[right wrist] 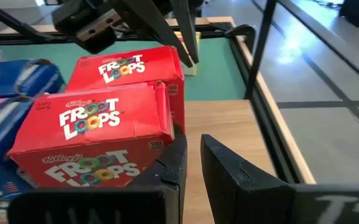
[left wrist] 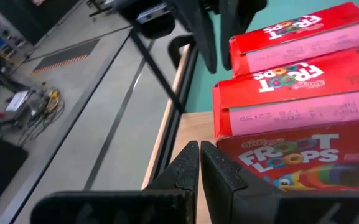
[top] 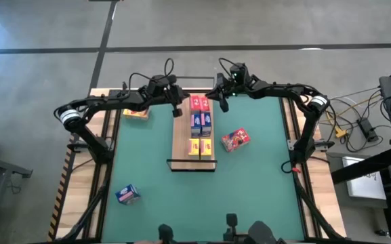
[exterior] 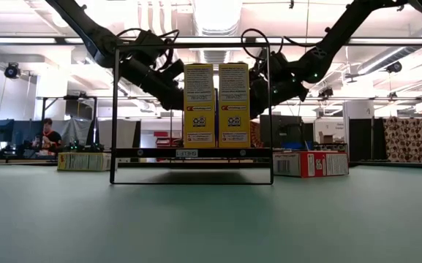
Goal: Stack cereal on shelf
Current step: Put the top red cereal box on the shelf aligned with the other red cereal box
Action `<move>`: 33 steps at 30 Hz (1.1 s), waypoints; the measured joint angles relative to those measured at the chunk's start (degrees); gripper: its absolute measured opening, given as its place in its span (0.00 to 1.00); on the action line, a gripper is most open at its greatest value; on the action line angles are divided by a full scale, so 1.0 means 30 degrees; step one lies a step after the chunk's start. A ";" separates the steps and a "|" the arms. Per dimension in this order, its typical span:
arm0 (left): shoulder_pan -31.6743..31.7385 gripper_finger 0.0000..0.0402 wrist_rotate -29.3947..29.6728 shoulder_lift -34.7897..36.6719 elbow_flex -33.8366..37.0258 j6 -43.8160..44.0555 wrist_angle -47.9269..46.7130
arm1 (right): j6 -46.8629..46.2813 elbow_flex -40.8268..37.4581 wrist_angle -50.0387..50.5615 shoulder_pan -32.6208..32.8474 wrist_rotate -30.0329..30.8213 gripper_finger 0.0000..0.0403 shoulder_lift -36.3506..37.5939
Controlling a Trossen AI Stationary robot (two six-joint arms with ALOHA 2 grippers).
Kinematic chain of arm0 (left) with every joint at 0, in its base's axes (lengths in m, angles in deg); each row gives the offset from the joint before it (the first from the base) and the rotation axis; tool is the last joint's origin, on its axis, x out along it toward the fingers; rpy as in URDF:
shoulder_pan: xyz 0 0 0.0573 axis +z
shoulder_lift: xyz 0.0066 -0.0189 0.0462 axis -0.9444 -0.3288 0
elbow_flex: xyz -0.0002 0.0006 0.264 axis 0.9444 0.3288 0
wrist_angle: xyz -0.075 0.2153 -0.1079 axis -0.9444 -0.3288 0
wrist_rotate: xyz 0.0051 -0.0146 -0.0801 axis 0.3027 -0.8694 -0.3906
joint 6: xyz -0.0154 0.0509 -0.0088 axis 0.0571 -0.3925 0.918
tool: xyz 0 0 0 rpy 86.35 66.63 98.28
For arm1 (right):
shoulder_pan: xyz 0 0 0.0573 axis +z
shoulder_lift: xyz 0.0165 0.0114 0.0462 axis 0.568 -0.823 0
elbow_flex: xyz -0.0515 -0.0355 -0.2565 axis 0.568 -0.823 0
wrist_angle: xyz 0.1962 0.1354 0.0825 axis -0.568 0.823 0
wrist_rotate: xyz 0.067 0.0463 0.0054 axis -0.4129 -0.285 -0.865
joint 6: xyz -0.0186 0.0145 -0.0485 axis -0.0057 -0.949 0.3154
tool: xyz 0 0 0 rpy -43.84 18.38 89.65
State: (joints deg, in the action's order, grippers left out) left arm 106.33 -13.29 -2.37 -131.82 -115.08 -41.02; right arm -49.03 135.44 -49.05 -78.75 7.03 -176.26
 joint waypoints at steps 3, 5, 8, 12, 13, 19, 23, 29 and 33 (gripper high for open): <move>0.0000 0.00 -0.0535 0.0000 0.0000 -0.0633 0.0015 | -0.0009 0.0000 0.0004 0.0007 -0.0458 0.09 0.0000; 0.0000 0.00 -0.0844 0.0000 0.0000 -0.0819 0.0024 | -0.0096 0.0000 -0.0003 0.0000 -0.0487 0.09 0.0007; 0.0000 0.00 -0.0871 0.0000 -0.0010 -0.0823 0.0044 | -0.0169 0.0000 0.0000 0.0000 -0.0460 0.09 0.0007; 0.0051 0.00 -0.0870 0.0000 -0.0015 -0.0845 0.0065 | -0.0206 0.0000 0.0025 0.0000 -0.0413 0.09 0.0056; 0.0061 0.00 -0.0870 0.0000 -0.0015 -0.0845 0.0110 | -0.0231 0.0000 0.0033 0.0000 -0.0401 0.09 0.0066; 0.0073 0.00 -0.0863 0.0007 -0.0022 -0.0845 0.0533 | -0.0172 -0.0007 0.0358 0.0000 -0.0328 0.09 0.0371; 0.0073 0.00 -0.0840 0.0022 -0.0029 -0.0778 0.0728 | -0.0209 -0.0007 0.0588 0.0000 -0.0310 0.09 0.0652; 0.0066 0.00 -0.0681 0.0493 -0.0029 0.0200 0.0746 | -0.0310 -0.0007 0.1520 0.0005 0.1699 0.09 0.1435; -0.0025 0.00 -0.0836 0.1177 -0.0044 0.0393 -0.0716 | -0.0041 -0.0009 0.3319 0.0036 0.2348 0.09 0.2427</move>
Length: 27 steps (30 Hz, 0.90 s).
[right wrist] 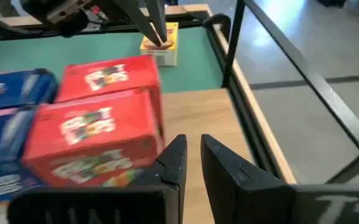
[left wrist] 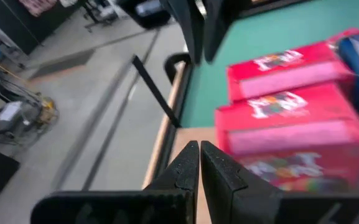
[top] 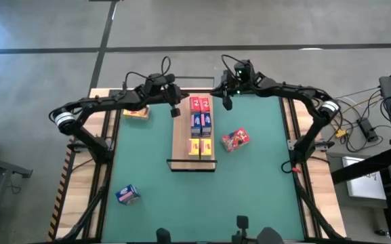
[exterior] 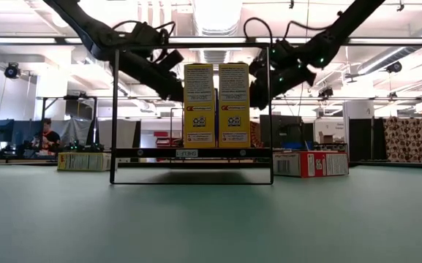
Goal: Stack cereal on shelf
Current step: Put the top red cereal box on the shelf aligned with the other red cereal box
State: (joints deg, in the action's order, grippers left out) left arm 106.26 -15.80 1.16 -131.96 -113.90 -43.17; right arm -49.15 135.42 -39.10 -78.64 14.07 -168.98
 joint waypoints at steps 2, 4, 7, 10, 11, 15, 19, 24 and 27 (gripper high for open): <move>-0.0044 0.00 -0.0030 0.0398 0.0000 0.0001 -0.1054 | 0.0047 -0.0006 0.0885 0.0015 0.0127 0.09 0.0666; -0.0069 0.00 -0.0191 0.0785 0.0000 0.0059 -0.1918 | 0.0168 -0.0035 0.1547 0.0095 0.0411 0.09 0.1334; -0.0062 0.00 -0.1258 0.1067 0.0004 0.0209 -0.3370 | 0.0200 -0.0409 0.2077 0.0241 0.0439 0.09 0.2253; -0.0070 0.00 -0.2954 0.1068 0.0066 0.0278 -0.4159 | 0.0189 -0.1155 0.2184 0.0499 0.0383 0.09 0.3081; -0.0100 0.00 -0.3364 0.1014 0.0066 0.0278 -0.4248 | 0.0185 -0.1430 0.2114 0.0625 0.0376 0.09 0.3310; -0.0179 0.00 -0.3906 0.0606 0.0072 0.0427 -0.4452 | 0.0060 -0.2613 0.1881 0.1231 0.0384 0.09 0.3685; -0.0177 0.00 -0.3905 0.0087 0.0073 0.0427 -0.4201 | -0.0737 -0.3819 -0.0237 0.1776 0.0707 0.09 0.3685; -0.0179 0.00 -0.3888 -0.0309 0.0080 0.0489 -0.3605 | -0.1367 -0.4710 -0.2746 0.1936 0.1347 0.09 0.3407; -0.0179 0.00 -0.3881 -0.0339 0.0080 0.0555 -0.3571 | -0.1712 -0.5116 -0.3995 0.1923 0.1373 0.09 0.2931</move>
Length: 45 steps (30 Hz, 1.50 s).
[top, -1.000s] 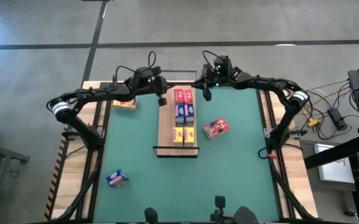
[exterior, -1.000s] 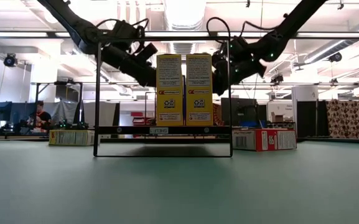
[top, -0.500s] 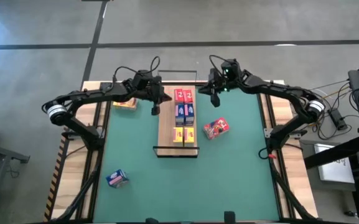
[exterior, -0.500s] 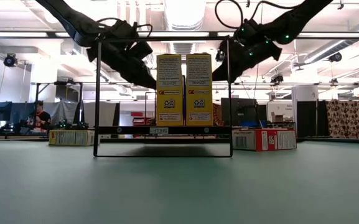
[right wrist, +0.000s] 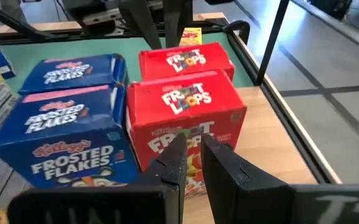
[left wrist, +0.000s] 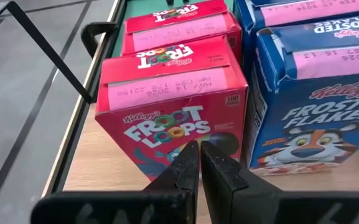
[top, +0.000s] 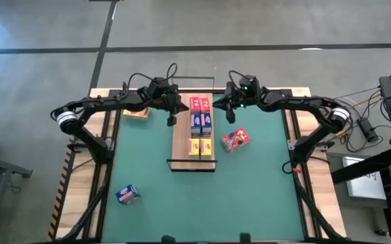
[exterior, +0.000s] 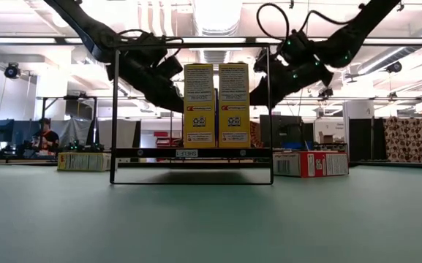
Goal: Stack cereal on shelf
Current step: Put the top red cereal box on the shelf aligned with the other red cereal box
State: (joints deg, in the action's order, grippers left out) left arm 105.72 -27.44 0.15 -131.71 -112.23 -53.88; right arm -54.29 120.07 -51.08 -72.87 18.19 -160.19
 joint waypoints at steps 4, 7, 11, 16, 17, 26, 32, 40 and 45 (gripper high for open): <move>0.0000 0.00 0.0000 -0.0003 -0.0007 0.0033 0.0442 | -0.0377 -0.0135 -0.1253 0.0020 -0.0008 0.09 -0.0933; 0.0000 0.00 0.0008 -0.0154 -0.0007 0.0180 0.0845 | -0.0485 -0.0129 -0.1931 0.0058 -0.0010 0.09 -0.1731; 0.0003 0.00 0.0047 -0.0668 -0.0102 0.0216 0.1123 | -0.0645 0.0155 -0.2103 0.0107 -0.0020 0.09 -0.2367; 0.0036 0.00 0.0627 -0.1114 -0.0131 0.0212 0.2167 | -0.0638 0.0425 -0.2095 0.0146 0.0052 0.09 -0.2582; 0.0036 0.00 0.0908 -0.1115 -0.0131 0.0219 0.2202 | -0.0632 0.0455 -0.2088 0.0152 0.0039 0.09 -0.2582; 0.0058 0.00 0.1756 -0.1115 -0.0131 0.0080 0.2327 | -0.0390 0.0673 -0.2120 0.0167 0.0927 0.09 -0.2582; 0.0051 0.00 0.1756 -0.1115 -0.0131 0.0080 0.2368 | -0.0267 0.0673 -0.2160 0.0168 0.1531 0.09 -0.2582; 0.0044 0.00 0.2816 -0.1115 -0.0131 0.0219 0.2488 | -0.0267 0.0688 -0.0777 0.0168 0.1467 0.09 -0.2001; 0.0051 0.00 0.2892 -0.1115 -0.0131 0.0270 0.2459 | -0.0272 0.0688 0.0633 0.0218 0.1214 0.09 -0.1799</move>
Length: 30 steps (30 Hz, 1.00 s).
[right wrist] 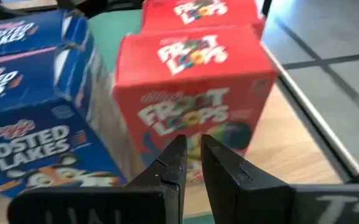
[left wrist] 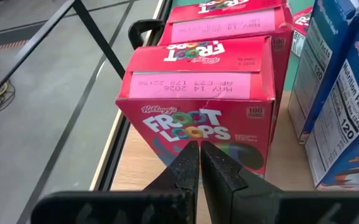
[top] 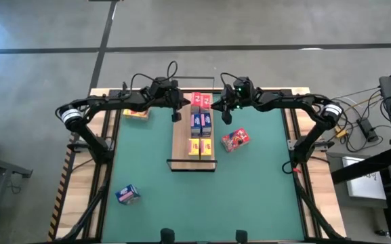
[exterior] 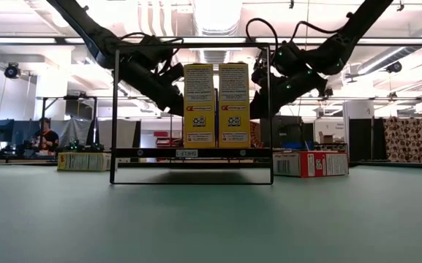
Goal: Stack cereal on shelf
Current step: Put the top red cereal box on the shelf aligned with the other red cereal box
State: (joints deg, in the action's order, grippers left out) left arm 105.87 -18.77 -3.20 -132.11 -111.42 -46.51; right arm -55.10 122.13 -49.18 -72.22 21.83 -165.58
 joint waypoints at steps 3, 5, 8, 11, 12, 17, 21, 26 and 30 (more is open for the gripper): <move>0.0000 0.00 -0.0003 0.0000 0.0000 0.0094 -0.0022 | -0.0082 -0.0014 0.0387 0.0044 -0.0069 0.09 0.0004; -0.0020 0.00 -0.0002 0.0000 0.0000 0.0154 -0.0029 | -0.0091 -0.0051 0.0506 0.0082 -0.0249 0.09 0.0011; -0.0029 0.00 -0.0007 0.0000 0.0000 0.0274 -0.0036 | -0.0080 -0.0058 0.0320 0.0081 -0.0746 0.09 0.0011; -0.0029 0.00 -0.0007 -0.0029 0.0000 0.0298 -0.0034 | -0.0162 -0.0066 -0.0463 0.0081 -0.0745 0.09 -0.0003; -0.0029 0.00 -0.0013 -0.0065 0.0000 0.0305 -0.0024 | -0.0169 -0.0066 -0.0796 0.0081 -0.0739 0.09 -0.0011; -0.0029 0.00 -0.0011 -0.0168 0.0000 0.0388 -0.0044 | -0.0125 -0.0066 -0.1680 0.0081 0.0079 0.09 -0.0018; -0.0029 0.00 -0.0012 -0.0168 0.0000 0.0451 -0.0004 | 0.0233 -0.0066 -0.1695 0.0073 0.0805 0.09 -0.0025; -0.0029 0.00 -0.0015 -0.0175 0.0000 0.0451 0.0116 | 0.0377 -0.0073 -0.2436 0.0073 0.1036 0.09 -0.0032; -0.0029 0.00 -0.0007 -0.0182 0.0000 0.0519 0.0291 | 0.0384 -0.0060 -0.2976 0.0028 0.1337 0.09 -0.0032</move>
State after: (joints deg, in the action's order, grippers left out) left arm 105.79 -18.79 -3.74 -132.11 -109.87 -45.63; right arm -53.95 121.95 -58.11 -72.13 25.84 -165.68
